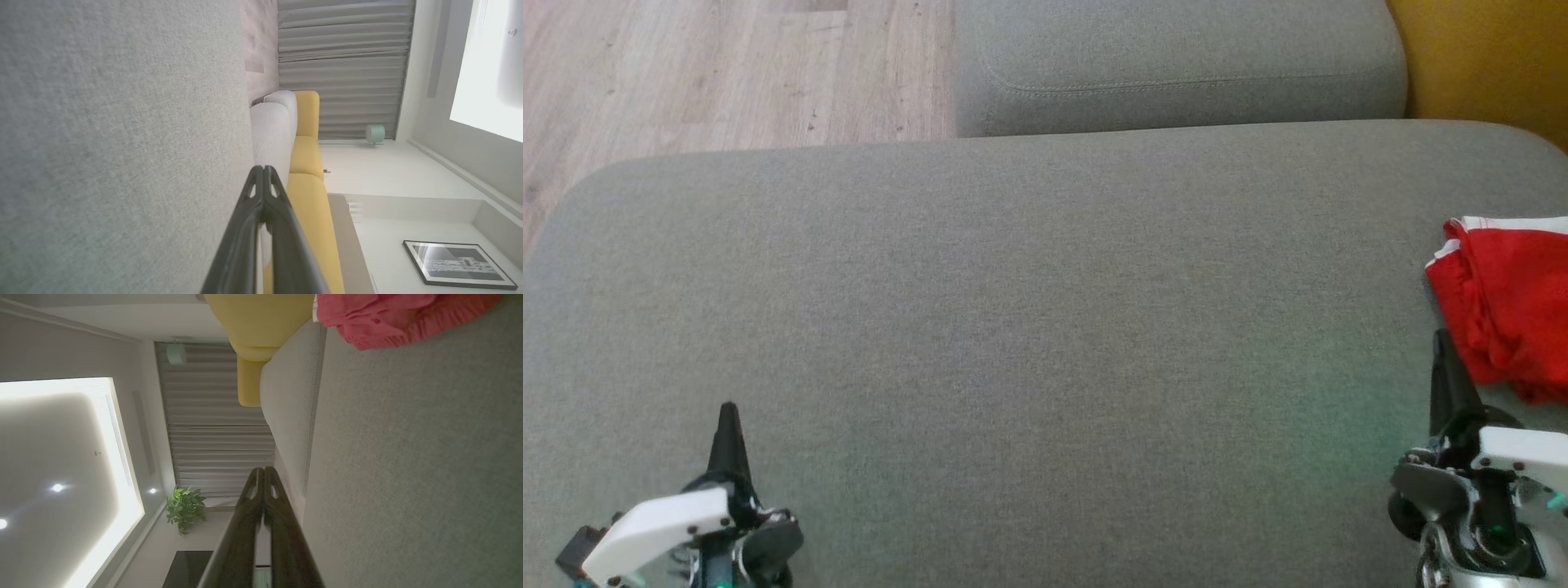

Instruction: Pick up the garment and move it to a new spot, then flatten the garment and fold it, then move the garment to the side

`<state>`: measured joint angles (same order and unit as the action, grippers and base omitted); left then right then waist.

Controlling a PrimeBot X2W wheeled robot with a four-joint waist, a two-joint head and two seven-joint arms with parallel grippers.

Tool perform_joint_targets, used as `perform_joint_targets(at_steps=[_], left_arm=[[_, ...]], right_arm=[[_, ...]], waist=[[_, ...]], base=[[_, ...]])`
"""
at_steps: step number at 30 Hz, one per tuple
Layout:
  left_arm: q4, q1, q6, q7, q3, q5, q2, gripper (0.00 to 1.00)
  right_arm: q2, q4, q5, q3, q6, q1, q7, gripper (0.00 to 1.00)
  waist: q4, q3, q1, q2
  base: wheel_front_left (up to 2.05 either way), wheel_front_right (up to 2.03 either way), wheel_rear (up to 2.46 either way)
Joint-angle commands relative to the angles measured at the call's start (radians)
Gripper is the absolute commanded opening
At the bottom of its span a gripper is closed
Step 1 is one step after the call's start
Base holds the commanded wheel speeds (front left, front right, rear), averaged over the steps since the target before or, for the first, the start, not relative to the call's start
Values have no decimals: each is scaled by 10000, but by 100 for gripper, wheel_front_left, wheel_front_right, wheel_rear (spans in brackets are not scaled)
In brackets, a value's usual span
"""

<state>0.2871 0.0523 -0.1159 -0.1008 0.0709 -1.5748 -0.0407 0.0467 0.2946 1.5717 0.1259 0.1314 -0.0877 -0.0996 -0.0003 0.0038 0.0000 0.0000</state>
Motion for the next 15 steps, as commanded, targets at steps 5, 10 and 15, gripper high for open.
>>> perform_joint_targets(at_steps=[5, 10, 15], left_arm=[[-416, 559, -148, -126, 431, -337, -95, 0], [-417, 559, -148, -126, 431, -338, -95, 0], [-417, 559, -148, -126, 431, -338, -95, 0]], right_arm=[[35, -498, 369, -120, -7, -203, -137, 0], [35, -498, 369, -120, -7, -203, -137, 0], [35, -498, 369, -120, -7, -203, -137, 0]], waist=[[3, -7, 0, 0], [3, -7, 0, 0], [3, -7, 0, 0]], base=[[0, 0, 0], [0, 0, 0], [0, 0, 0]])
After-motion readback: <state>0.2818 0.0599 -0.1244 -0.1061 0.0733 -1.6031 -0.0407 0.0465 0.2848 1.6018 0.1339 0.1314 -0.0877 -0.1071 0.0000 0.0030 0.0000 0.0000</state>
